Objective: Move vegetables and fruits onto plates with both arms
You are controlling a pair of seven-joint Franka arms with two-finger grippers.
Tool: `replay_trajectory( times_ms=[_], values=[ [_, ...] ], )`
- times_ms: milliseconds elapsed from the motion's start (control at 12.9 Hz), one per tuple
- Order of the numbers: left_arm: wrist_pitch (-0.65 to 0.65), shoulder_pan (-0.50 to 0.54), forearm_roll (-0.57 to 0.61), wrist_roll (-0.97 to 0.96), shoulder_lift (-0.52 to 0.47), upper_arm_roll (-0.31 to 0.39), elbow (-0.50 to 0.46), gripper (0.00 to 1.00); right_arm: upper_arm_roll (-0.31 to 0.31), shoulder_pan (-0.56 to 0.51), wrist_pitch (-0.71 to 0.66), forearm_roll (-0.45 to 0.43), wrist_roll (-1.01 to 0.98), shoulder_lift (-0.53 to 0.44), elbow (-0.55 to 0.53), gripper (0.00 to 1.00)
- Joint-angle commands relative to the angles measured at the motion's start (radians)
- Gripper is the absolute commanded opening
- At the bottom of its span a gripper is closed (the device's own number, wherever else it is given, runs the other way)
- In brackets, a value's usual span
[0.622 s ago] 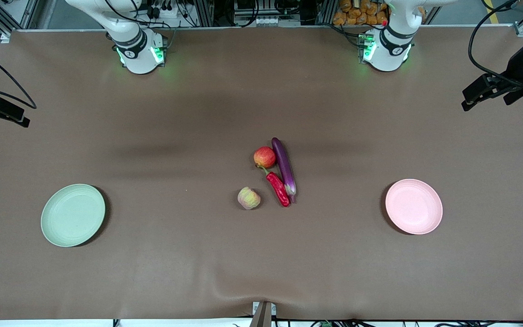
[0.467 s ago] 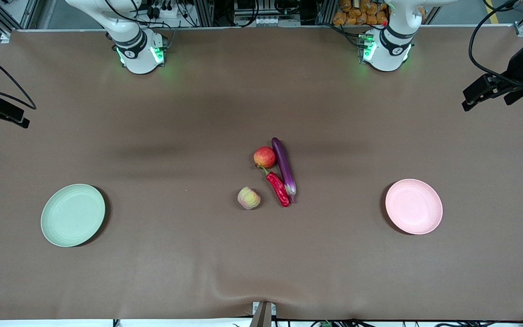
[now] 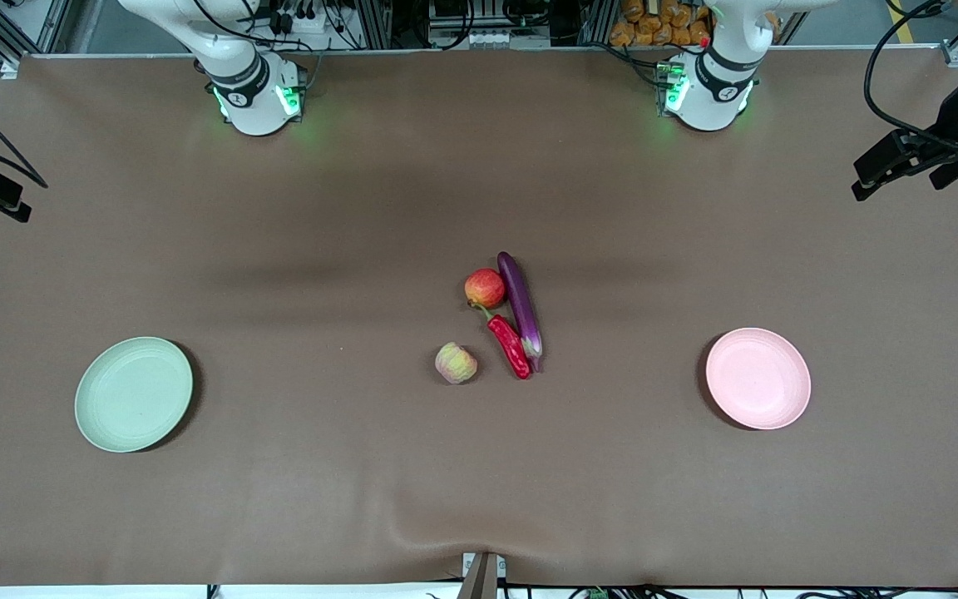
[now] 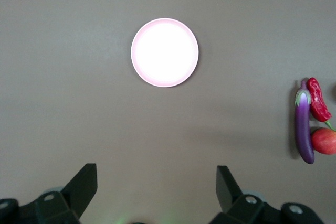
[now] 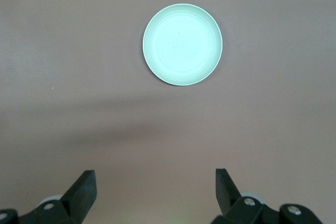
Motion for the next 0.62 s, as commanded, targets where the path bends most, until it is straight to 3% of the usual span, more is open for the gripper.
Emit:
replay_trajectory(
  times_ms=[0, 544],
  values=[
    [-0.034, -0.004, 0.021, -0.013, 0.021, -0.001, 0.025, 1.0, -0.003, -0.014, -0.021, 0.016, 0.009, 0.019, 0.031, 1.0],
    [-0.035, -0.015, 0.021, 0.001, 0.028, -0.003, 0.028, 1.0, -0.003, -0.012, -0.029, 0.063, 0.009, 0.019, 0.03, 1.0]
  ],
)
